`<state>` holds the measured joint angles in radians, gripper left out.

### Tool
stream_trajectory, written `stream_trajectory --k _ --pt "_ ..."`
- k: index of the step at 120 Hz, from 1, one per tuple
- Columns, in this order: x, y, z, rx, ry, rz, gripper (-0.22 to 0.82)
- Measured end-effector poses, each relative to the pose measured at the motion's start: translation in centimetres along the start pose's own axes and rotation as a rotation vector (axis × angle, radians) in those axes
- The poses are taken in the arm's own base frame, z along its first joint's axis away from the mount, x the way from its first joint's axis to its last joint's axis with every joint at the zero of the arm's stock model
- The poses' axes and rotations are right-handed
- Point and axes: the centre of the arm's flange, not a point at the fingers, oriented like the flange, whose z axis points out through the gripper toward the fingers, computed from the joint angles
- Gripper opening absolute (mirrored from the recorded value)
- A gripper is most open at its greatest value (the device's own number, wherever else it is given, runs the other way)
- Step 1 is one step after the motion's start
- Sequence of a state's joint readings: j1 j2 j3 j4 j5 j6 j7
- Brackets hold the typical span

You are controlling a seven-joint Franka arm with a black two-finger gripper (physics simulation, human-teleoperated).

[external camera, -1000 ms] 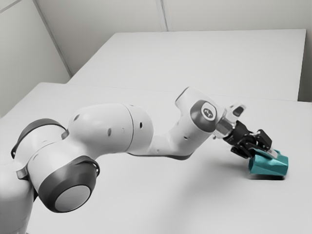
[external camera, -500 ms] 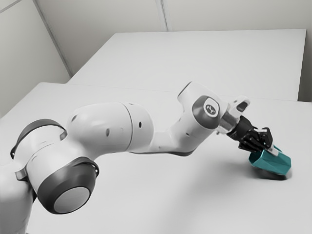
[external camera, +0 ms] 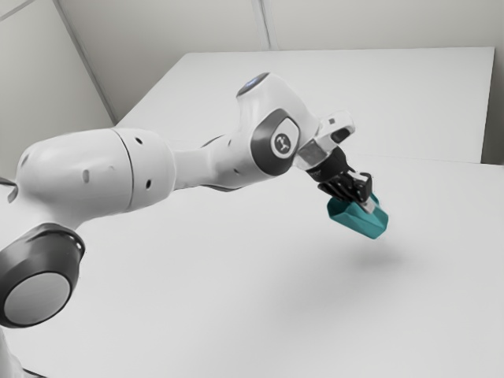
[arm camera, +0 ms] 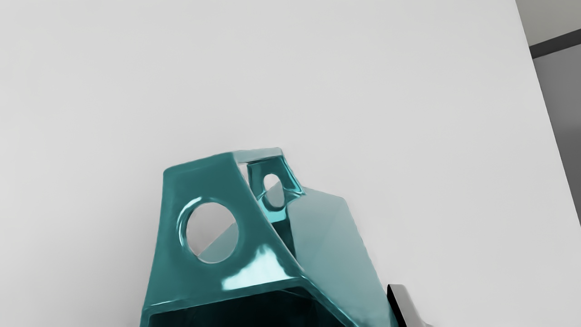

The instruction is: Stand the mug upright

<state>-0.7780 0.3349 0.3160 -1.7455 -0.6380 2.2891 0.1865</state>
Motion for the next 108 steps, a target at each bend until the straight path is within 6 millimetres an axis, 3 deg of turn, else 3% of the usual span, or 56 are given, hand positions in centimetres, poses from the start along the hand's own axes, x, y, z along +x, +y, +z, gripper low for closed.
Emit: stream_trajectory --k 41,82,108 --pt "-2.8 -11.4 -5.5 0.27 -0.107 -0.058 -0.17" --pt "-4.1 -20.0 -7.8 0.503 -0.183 -0.089 -0.17" --pt "-7.5 -25.1 -7.5 0.568 -0.273 -0.152 -0.16"
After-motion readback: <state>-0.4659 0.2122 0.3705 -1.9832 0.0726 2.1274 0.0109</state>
